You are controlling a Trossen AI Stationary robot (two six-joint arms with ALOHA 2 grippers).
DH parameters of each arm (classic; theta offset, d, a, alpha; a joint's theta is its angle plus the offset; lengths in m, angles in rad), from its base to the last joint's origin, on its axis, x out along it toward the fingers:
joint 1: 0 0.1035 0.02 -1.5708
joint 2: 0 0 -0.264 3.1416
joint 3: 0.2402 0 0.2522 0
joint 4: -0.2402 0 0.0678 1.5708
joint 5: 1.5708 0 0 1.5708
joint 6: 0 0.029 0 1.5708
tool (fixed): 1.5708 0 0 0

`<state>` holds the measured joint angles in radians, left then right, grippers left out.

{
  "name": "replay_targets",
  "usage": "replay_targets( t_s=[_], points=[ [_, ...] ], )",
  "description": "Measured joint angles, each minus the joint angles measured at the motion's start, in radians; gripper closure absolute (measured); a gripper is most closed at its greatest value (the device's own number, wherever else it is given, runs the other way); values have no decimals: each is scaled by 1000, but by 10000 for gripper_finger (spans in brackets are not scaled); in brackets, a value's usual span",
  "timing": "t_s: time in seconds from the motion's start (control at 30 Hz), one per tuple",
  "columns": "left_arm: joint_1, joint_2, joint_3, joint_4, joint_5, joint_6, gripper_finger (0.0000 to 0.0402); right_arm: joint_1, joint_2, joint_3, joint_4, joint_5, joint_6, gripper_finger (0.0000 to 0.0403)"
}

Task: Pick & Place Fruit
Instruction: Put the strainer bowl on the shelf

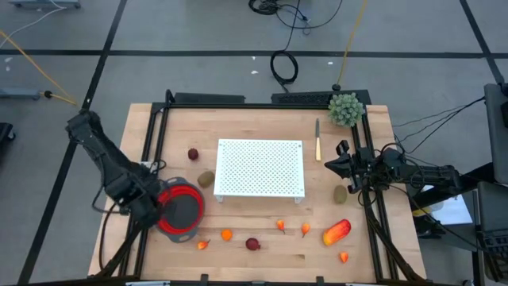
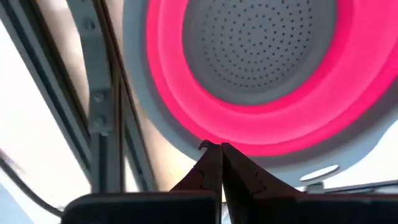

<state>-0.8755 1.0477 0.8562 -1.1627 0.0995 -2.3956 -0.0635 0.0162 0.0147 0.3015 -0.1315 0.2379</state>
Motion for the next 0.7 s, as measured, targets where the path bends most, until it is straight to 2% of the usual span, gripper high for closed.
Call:
replay_targets(
  t_s=[0.07, 0.13, 0.37, 0.57, 0.7],
  points=[
    [-57, 14, 0, 15, -9, -99, 400, 0, 0, 0, 0, 0, 0, 403],
    [-83, 34, 0, 22, -11, -121, 399, 0, 0, 0, 0, 0, 0, 403],
    [-87, 75, 0, 35, -21, -93, 393, 0, 0, 0, 7, 0, -61, 403],
    [-119, 71, 0, -42, 73, -96, 396, 0, 0, 0, 8, 0, -68, 403],
    [-137, 71, 0, -93, 61, -97, 378, 0, 0, 0, 14, 0, -68, 403]
  ],
)
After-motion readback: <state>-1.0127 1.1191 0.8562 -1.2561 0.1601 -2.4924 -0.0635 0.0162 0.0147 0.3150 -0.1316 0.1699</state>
